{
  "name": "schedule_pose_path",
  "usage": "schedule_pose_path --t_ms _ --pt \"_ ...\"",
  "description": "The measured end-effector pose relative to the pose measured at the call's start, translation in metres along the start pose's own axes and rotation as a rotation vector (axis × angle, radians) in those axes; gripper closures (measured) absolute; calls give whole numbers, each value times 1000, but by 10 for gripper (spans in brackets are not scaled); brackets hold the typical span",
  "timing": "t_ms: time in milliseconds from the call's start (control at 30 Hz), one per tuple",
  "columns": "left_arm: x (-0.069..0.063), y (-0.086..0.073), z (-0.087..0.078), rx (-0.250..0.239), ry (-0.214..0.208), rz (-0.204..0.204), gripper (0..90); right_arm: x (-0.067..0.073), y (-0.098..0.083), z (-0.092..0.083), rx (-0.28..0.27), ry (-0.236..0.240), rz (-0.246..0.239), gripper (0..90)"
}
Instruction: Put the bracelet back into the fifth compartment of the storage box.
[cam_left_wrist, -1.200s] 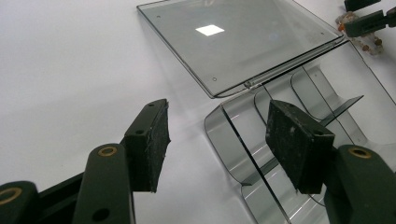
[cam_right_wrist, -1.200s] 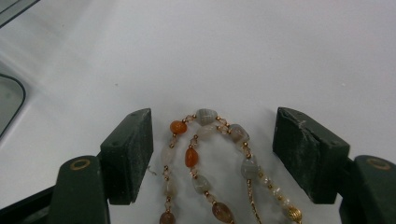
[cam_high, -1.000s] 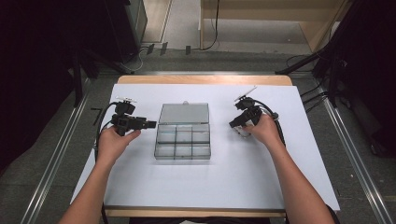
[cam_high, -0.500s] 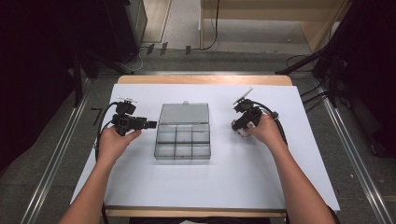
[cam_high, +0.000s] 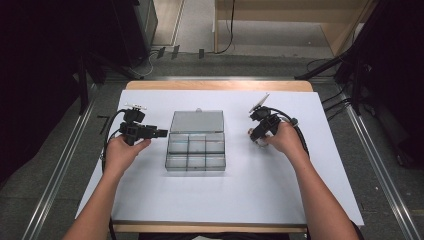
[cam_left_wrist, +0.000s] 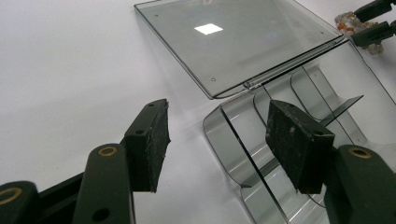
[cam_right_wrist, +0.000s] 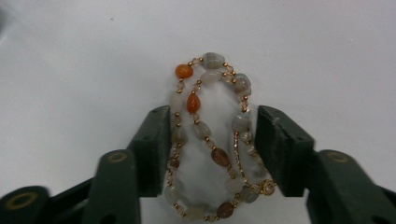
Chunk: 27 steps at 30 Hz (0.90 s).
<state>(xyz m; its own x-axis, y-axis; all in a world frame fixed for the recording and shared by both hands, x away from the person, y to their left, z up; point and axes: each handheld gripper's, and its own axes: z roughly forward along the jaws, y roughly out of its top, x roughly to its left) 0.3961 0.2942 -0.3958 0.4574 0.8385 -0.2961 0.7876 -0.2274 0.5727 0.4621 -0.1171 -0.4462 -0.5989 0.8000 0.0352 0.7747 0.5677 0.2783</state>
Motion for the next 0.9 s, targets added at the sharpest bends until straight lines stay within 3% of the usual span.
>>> schedule_pose_path --t_ms 400,533,667,900 --pt "0 0 1 2 -1 -2 405 5 -2 -2 1 19 14 819" --pt "0 1 2 2 -1 -3 406 6 -2 -2 -2 16 21 827" --pt "1 2 2 -5 -5 -5 406 5 -2 -2 1 28 59 858" --pt "3 4 2 -9 -5 -10 407 -8 -10 -3 -51 119 110 859"
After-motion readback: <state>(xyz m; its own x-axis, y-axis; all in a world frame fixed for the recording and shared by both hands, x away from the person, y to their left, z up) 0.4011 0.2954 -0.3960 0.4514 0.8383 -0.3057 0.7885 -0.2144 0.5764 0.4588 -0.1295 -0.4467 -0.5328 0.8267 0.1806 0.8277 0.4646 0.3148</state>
